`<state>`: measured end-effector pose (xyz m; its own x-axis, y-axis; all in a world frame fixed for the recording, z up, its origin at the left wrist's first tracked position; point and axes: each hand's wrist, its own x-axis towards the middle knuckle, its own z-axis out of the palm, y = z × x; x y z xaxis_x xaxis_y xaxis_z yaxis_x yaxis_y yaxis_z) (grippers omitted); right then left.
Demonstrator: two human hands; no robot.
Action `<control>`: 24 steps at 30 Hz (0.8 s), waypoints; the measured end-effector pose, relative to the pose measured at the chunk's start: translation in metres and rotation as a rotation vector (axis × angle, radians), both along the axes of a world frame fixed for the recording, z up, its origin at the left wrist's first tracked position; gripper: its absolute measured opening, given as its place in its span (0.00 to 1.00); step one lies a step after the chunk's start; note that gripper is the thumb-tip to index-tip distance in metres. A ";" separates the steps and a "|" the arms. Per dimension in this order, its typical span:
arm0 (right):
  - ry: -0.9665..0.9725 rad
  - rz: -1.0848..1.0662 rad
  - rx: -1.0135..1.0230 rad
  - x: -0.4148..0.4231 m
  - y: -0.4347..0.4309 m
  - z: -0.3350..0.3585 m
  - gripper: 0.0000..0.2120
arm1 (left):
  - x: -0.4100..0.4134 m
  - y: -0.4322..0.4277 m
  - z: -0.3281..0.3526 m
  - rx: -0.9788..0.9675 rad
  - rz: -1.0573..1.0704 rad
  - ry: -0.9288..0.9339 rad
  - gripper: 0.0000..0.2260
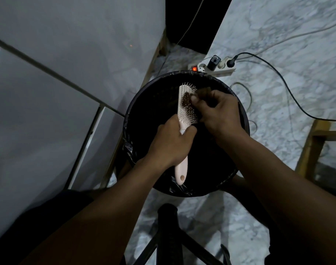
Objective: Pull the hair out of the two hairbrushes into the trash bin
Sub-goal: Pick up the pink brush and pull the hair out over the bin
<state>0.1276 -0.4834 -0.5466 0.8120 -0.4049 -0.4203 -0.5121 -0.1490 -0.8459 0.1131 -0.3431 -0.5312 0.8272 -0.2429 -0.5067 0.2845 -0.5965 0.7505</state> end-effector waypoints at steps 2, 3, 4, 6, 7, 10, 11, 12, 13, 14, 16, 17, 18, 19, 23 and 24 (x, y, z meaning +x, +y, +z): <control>-0.007 -0.053 0.094 -0.001 -0.002 0.002 0.06 | 0.000 -0.001 -0.001 -0.010 0.006 -0.005 0.06; 0.002 -0.098 0.185 0.000 -0.002 0.002 0.06 | 0.000 -0.001 -0.001 -0.006 0.011 -0.005 0.07; 0.023 -0.145 0.298 0.000 -0.001 0.004 0.08 | 0.001 -0.001 -0.002 0.000 0.015 -0.004 0.07; 0.076 -0.195 0.443 0.001 0.001 0.008 0.11 | 0.002 0.001 -0.002 0.005 0.022 0.001 0.07; 0.093 -0.186 0.445 0.002 0.002 0.010 0.12 | 0.002 0.001 -0.002 0.004 0.023 0.006 0.07; 0.024 -0.085 0.289 0.000 0.005 0.010 0.19 | 0.001 0.000 -0.002 0.012 -0.019 0.010 0.07; 0.003 -0.055 0.205 -0.001 0.007 0.010 0.19 | 0.000 0.000 -0.003 0.015 -0.031 0.015 0.07; -0.003 -0.035 0.130 -0.001 0.007 0.009 0.19 | -0.001 -0.001 -0.003 0.016 -0.038 0.019 0.07; -0.003 -0.026 0.078 -0.001 0.006 0.009 0.20 | -0.002 -0.001 -0.004 0.014 -0.042 0.020 0.07; 0.000 -0.026 0.037 0.000 0.004 0.008 0.19 | -0.002 -0.001 -0.005 0.013 -0.045 0.020 0.08; -0.006 -0.011 -0.032 0.002 0.001 0.006 0.15 | -0.001 0.000 -0.006 0.018 -0.054 0.013 0.09; -0.012 -0.006 -0.054 0.002 0.000 0.007 0.13 | -0.001 0.000 -0.006 0.021 -0.056 0.005 0.10; -0.019 -0.020 -0.050 0.002 0.000 0.006 0.10 | 0.001 0.000 -0.006 0.020 -0.053 -0.005 0.10; -0.022 -0.052 -0.016 0.003 0.001 0.007 0.08 | 0.002 0.000 -0.006 0.015 -0.045 -0.012 0.10; -0.028 -0.169 0.173 0.007 0.002 0.011 0.07 | 0.005 0.001 -0.005 0.006 -0.013 -0.011 0.11; -0.028 -0.144 0.179 0.007 0.002 0.012 0.11 | 0.005 0.001 -0.005 0.008 -0.019 -0.012 0.11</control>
<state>0.1343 -0.4818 -0.5348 0.7635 -0.4386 -0.4740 -0.4932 0.0780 -0.8664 0.1180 -0.3420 -0.5366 0.8285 -0.2547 -0.4987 0.2641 -0.6077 0.7490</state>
